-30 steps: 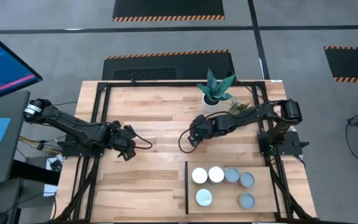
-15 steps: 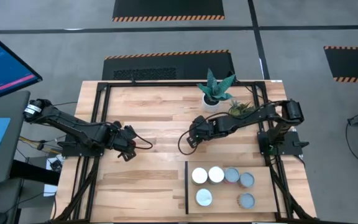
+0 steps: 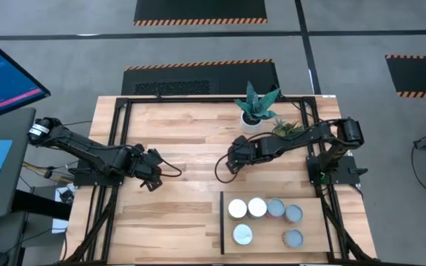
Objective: Pick and place cans onto a shelf
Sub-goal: Put the canned pineapple rings on the shelf
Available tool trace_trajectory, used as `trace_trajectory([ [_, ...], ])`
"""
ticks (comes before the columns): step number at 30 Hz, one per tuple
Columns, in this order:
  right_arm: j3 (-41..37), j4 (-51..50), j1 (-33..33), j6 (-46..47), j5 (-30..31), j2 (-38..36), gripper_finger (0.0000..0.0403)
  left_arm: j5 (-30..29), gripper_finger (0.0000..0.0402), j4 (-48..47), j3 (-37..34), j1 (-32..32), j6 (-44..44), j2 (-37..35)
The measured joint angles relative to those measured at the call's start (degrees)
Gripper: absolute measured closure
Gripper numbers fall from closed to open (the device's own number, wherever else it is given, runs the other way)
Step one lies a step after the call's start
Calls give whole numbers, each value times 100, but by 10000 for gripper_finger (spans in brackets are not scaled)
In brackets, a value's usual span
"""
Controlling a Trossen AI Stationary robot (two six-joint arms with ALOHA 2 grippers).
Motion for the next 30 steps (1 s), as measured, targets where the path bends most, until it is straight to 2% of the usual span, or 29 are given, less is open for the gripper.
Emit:
trace_trajectory([
  [12,-1,-88,80,-4,-41,0,239,-5,340,122,2,0,56,0],
  [20,-272,-18,72,39,-45,2,240,-14,340,128,2,0,90,2],
  [30,-476,337,78,57,-319,2,243,-15,340,138,2,0,92,2],
])
